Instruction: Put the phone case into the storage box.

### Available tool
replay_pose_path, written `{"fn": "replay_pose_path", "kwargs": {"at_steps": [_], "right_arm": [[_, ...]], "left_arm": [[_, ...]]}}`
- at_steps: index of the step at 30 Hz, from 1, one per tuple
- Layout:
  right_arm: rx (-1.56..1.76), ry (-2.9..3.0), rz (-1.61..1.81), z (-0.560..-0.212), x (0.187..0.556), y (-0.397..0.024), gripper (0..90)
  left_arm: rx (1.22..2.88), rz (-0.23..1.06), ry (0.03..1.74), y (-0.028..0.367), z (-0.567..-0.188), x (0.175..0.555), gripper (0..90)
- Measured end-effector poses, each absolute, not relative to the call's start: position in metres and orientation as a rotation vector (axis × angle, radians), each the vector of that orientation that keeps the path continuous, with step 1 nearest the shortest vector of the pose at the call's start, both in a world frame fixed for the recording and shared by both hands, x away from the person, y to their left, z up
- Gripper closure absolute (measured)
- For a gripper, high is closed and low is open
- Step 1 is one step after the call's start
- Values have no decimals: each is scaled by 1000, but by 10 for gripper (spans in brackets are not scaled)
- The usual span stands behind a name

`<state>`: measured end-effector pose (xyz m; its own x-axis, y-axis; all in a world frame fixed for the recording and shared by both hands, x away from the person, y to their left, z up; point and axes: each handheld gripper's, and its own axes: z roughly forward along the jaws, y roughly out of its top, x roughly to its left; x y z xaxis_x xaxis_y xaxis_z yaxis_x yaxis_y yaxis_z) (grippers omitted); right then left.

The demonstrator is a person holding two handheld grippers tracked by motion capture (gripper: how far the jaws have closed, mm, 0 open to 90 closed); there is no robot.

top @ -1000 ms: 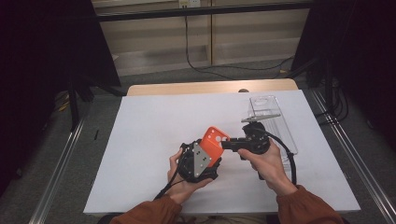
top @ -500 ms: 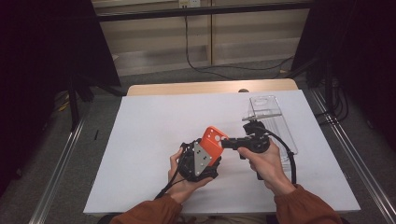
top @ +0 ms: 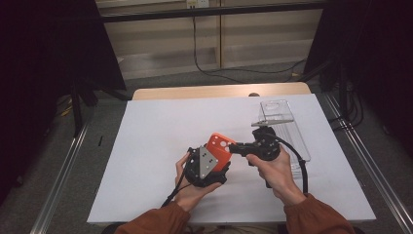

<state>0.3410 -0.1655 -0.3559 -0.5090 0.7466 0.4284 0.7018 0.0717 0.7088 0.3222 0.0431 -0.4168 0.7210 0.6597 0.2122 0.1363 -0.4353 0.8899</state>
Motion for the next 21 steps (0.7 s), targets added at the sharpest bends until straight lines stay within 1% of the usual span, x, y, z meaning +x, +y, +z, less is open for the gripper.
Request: {"fn": "replay_pose_path", "kwargs": {"at_steps": [4, 10, 13, 18, 21], "right_arm": [[1511, 2262, 1454, -354, 341, -165, 813], [1502, 2236, 1454, -353, 341, -169, 814], [1504, 2220, 1454, -354, 341, -172, 814], [1494, 2202, 1455, -353, 342, -175, 814], [1485, 2185, 1451, -352, 342, -176, 814]], "left_arm": [[1947, 678, 603, 44, -416, 322, 143], [1922, 619, 615, 49, -414, 326, 61], [1906, 587, 627, 51, -412, 328, 46], [1880, 550, 648, 56, -409, 328, 47], [1856, 481, 652, 59, -406, 329, 52]]}}
